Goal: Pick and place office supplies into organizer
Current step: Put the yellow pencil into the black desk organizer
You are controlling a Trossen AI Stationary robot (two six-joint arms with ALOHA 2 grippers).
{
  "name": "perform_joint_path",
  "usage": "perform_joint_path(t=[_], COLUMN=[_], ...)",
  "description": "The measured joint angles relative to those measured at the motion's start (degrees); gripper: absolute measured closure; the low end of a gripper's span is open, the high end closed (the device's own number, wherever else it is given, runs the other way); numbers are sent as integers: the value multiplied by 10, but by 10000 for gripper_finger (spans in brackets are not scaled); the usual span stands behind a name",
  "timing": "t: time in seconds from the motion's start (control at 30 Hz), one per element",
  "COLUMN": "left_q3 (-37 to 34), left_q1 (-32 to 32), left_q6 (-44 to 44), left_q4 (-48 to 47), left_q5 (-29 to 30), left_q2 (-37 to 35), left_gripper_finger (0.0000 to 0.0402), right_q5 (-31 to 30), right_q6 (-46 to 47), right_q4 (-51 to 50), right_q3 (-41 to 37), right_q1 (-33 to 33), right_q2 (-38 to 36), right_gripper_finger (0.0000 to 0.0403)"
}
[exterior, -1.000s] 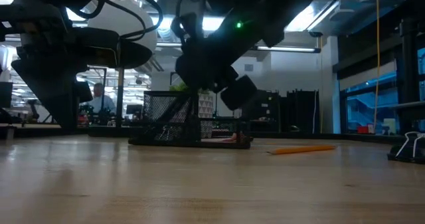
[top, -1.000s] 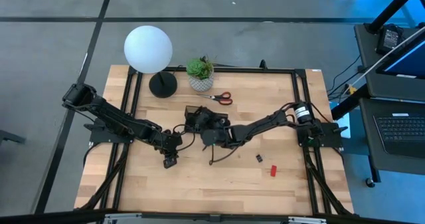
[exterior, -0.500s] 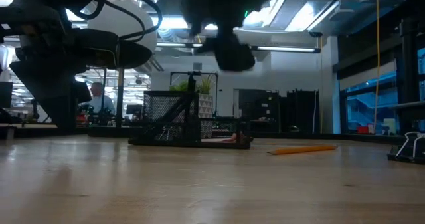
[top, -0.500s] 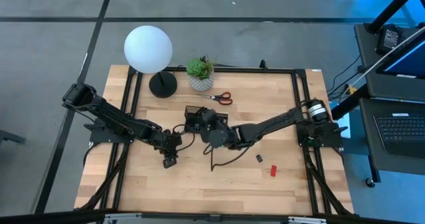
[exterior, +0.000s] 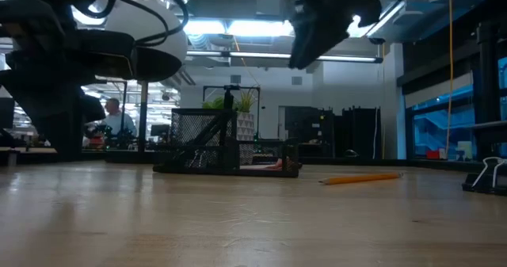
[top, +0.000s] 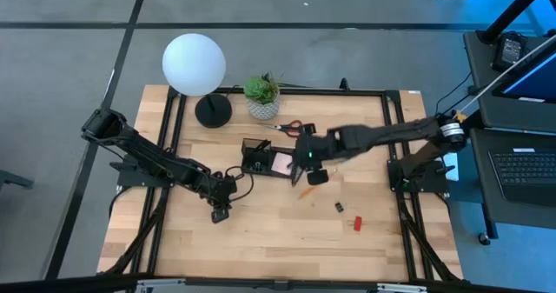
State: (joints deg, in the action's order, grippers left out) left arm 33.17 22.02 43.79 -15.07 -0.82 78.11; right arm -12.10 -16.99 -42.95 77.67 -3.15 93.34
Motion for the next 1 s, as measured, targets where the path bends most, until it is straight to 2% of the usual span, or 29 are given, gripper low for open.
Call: perform_joint_path(t=[0.1,0.23,0.4,0.63,0.87,0.93,1.0], left_q3=[0,0,0,0,0,0,0], left_q1=[1,1,1,1,1,1,1], left_q6=[0,0,0,0,0,0,0], left_q4=[2,3,3,3,3,3,3], left_q5=[15,51,59,76,97,100,102], left_q2=[0,0,0,0,0,0,0], left_gripper_finger=[304,304,304,304,304,304,304], right_q5=[98,166,264,366,375,343,283], right_q6=[32,21,-9,36,112,140,151], right_q4=[-20,-20,-1,21,18,-4,-48], right_q3=[0,-20,-80,-168,-216,-224,-229], right_q1=[39,64,66,50,41,39,36], right_q2=[-2,0,1,1,1,1,1], right_gripper_finger=[224,224,224,224,224,224,224])
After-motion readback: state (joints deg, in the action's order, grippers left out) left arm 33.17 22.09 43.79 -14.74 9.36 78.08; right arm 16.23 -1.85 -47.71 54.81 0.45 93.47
